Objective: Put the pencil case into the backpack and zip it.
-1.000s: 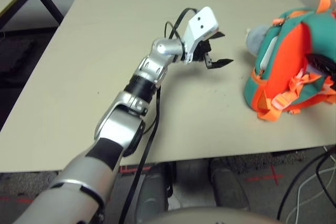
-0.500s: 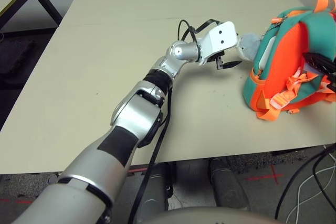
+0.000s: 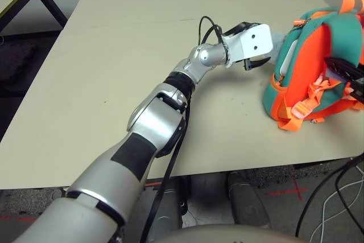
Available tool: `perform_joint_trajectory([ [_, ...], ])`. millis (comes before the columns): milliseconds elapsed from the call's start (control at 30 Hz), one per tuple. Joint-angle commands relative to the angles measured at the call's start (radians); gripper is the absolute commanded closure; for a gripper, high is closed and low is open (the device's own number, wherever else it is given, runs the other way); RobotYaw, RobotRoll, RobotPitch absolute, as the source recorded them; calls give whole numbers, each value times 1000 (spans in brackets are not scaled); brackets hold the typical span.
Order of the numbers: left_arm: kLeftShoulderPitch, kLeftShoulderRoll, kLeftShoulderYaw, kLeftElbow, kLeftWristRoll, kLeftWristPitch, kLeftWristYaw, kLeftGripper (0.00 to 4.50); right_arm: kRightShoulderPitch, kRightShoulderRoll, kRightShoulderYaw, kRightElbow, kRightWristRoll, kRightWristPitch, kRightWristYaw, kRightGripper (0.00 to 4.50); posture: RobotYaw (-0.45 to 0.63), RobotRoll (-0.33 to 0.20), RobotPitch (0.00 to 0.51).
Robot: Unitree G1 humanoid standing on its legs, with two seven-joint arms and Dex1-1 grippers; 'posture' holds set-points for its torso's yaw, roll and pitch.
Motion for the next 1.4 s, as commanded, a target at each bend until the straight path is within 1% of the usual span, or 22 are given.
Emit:
perform_joint_trajectory([
  [33, 0, -15, -50, 26, 72, -8, 18, 0, 13, 7, 13, -30, 31, -4, -3, 4402, -287, 0, 150],
  [233, 1, -33, -67, 41, 108, 16, 33, 0, 15, 12, 16, -35, 40, -8, -16, 4402, -295, 0, 149],
  [533, -13, -44, -57, 40, 116, 25, 82, 0, 16, 17, 17, -44, 49, -11, -31, 4402, -305, 0, 146],
  [567, -13, -44, -56, 40, 114, 21, 83, 374, 16, 17, 17, -45, 50, -11, -32, 4402, -305, 0, 146],
  [600, -13, -44, -55, 39, 114, 18, 85, 553, 16, 17, 18, -45, 50, -11, -32, 4402, -305, 0, 146],
  [633, -12, -44, -56, 39, 114, 16, 86, 866, 16, 17, 18, -46, 51, -11, -34, 4402, -303, 0, 145],
  [867, -5, -40, -58, 38, 112, 6, 68, 3212, 0, 13, 35, -31, 42, -18, -28, 4402, -289, 0, 141],
  [967, -3, -26, -47, 30, 97, -5, 38, 4085, -6, 11, 43, -23, 37, -22, -21, 4402, -275, 0, 140],
  [1000, -3, -23, -42, 28, 92, -6, 30, 4239, -7, 10, 45, -21, 36, -23, -20, 4402, -272, 0, 140],
  [1200, -12, 60, 23, -47, 0, -61, -129, 4248, -11, 5, 59, -2, 21, -36, -4, 4402, -241, 0, 141],
  [1267, -12, 100, 54, -106, -58, -67, -226, 4248, -12, 7, 67, 4, 16, -42, 1, 4402, -222, 0, 145],
  [1333, -2, 144, 98, -197, -148, -21, -363, 4248, -10, 11, 76, 9, 10, -50, 6, 4402, -209, 0, 149],
  [1400, 17, 171, 134, -308, -243, 89, -494, 4248, -5, 17, 86, 12, 3, -59, 9, 4402, -204, 0, 151],
])
